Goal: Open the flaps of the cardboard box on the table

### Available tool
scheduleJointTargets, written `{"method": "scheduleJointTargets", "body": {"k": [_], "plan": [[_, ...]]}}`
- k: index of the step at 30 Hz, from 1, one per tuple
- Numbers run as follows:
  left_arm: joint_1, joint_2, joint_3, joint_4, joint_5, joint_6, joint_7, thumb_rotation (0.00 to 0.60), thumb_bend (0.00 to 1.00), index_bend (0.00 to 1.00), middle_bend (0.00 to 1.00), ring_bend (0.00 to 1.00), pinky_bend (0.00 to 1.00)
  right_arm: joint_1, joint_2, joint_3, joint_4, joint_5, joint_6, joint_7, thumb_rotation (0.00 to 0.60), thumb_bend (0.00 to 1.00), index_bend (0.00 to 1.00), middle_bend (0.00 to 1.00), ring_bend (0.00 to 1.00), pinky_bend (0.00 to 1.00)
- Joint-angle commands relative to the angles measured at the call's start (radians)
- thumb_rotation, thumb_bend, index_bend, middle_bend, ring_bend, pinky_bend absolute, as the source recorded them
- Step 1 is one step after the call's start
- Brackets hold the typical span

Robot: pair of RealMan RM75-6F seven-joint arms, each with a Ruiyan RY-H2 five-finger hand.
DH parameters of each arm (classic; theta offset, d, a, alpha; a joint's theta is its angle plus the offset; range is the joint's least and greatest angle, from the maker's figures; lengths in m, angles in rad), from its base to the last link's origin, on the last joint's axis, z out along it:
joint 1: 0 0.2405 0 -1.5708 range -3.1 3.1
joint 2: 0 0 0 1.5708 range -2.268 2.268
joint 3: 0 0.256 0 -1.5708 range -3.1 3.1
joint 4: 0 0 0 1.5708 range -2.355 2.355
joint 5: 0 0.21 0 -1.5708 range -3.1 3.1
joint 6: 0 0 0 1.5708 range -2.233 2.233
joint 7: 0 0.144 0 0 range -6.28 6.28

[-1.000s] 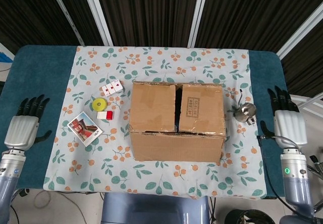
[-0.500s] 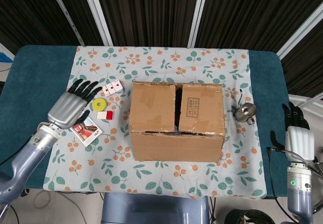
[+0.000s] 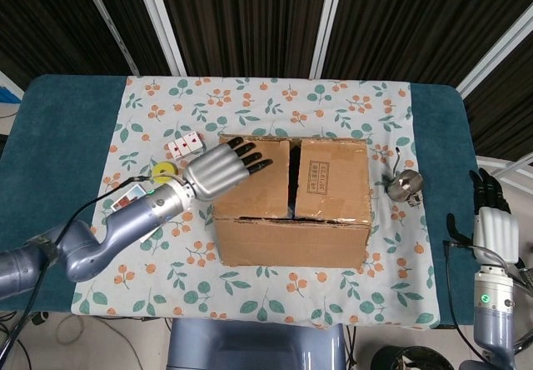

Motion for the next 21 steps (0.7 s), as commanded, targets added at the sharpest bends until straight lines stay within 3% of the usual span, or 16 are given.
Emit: {"method": "scheduleJointTargets", "body": {"k": [1, 8, 21], "plan": [[-0.118, -0.076, -0.003, 0.089, -0.022, -0.101, 0.007, 0.6, 0.73, 0.12, 0.21, 0.13, 0.22, -0.007, -0.001, 0.01, 0.002, -0.005, -0.009, 0.007, 0.6, 0.47, 0.0, 0.0, 0.0, 0.23], [-0.245, -0.203, 0.034, 0.211, -0.005, -0.15, -0.018, 0.6, 0.73, 0.16, 0.26, 0.18, 0.24, -0.026, -0.004, 0.041, 0.002, -0.009, -0.038, 0.016, 0.6, 0.47, 0.0, 0.0, 0.0, 0.23], [-0.314, -0.262, 0.103, 0.29, 0.011, -0.142, -0.081, 0.6, 0.78, 0.21, 0.34, 0.24, 0.29, -0.051, -0.008, 0.084, -0.001, -0.027, -0.067, 0.012, 0.6, 0.47, 0.0, 0.0, 0.0, 0.23]]}}
